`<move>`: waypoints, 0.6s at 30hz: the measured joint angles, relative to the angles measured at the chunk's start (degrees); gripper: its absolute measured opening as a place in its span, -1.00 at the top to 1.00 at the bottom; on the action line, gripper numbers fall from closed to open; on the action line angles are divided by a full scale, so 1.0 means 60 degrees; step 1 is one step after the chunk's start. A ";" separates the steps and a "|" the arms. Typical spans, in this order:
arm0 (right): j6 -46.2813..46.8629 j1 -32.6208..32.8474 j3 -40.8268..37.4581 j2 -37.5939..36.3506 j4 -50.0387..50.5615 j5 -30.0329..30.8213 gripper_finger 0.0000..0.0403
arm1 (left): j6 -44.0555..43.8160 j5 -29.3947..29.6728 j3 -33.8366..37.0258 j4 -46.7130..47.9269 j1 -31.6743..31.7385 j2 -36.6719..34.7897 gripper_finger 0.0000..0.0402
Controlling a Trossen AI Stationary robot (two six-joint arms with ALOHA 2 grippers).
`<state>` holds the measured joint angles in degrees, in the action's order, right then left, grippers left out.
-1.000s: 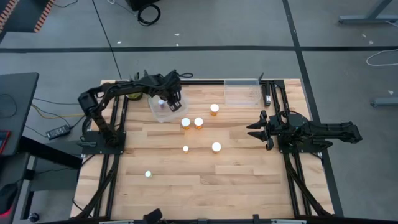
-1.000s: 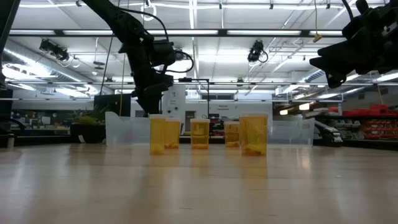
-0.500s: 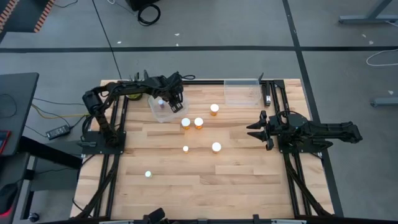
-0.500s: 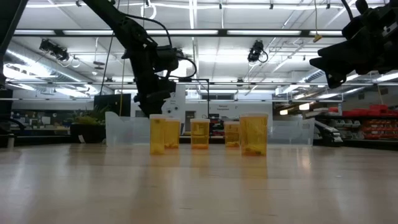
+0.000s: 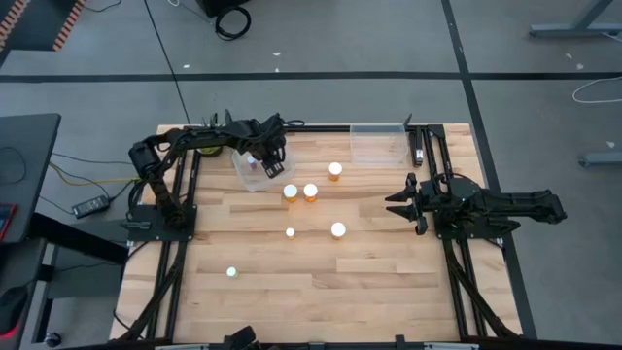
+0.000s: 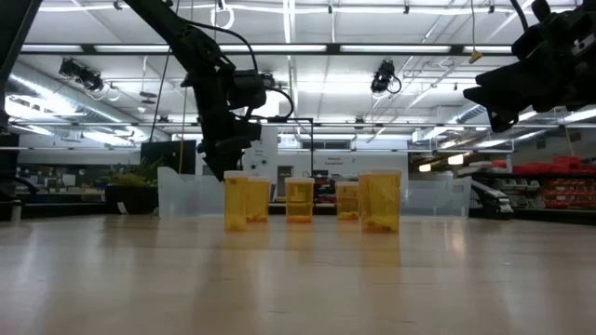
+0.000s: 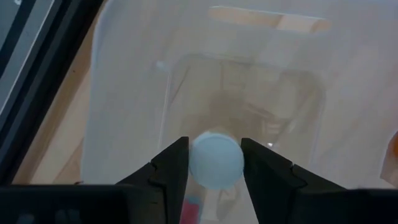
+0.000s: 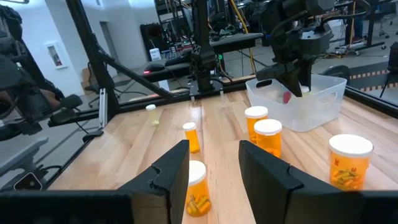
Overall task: Pick and place medicine bottles into bin by pill shape (circle, oval)
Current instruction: Put the yellow small pill bottle into the left transparent bin, then put the orange small pill bottle into the left transparent bin
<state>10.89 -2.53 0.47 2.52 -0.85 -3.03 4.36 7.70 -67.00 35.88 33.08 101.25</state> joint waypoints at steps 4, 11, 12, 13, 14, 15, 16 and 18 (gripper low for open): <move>-0.0001 0.0000 0.0000 0.0000 -0.0002 0.0000 0.27 | -0.0004 0.0004 0.0000 -0.0034 0.0004 0.0000 0.16; -0.0001 -0.0001 0.0000 0.0000 -0.0004 0.0000 0.27 | 0.0243 0.0061 -0.0018 -0.0001 0.0004 -0.0011 -0.06; -0.0002 -0.0001 0.0000 0.0000 -0.0006 0.0000 0.27 | 0.0344 0.0075 -0.0057 0.0004 0.0004 -0.0015 -0.09; -0.0002 -0.0002 0.0000 0.0000 -0.0006 0.0000 0.27 | 0.0403 0.0113 -0.0118 0.0005 0.0001 -0.0015 -0.12; -0.0002 0.0001 0.0000 0.0000 -0.0006 0.0000 0.27 | 0.0445 0.0205 -0.0187 -0.0002 -0.0002 -0.0016 -0.14; -0.0002 -0.0002 0.0000 0.0000 -0.0006 0.0000 0.27 | 0.0466 0.0286 -0.0261 0.0004 -0.0022 -0.0018 -0.15; -0.0002 -0.0002 0.0000 0.0000 -0.0006 0.0000 0.27 | 0.0472 0.0345 -0.0332 0.0020 -0.0039 -0.0018 -0.16; 0.0001 0.0001 0.0000 0.0000 -0.0006 0.0000 0.27 | 0.0618 0.0376 -0.0493 0.0087 -0.0060 -0.0019 -0.17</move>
<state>10.90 -2.53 0.47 2.52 -0.89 -3.03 8.07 9.96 -69.96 36.40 32.72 101.14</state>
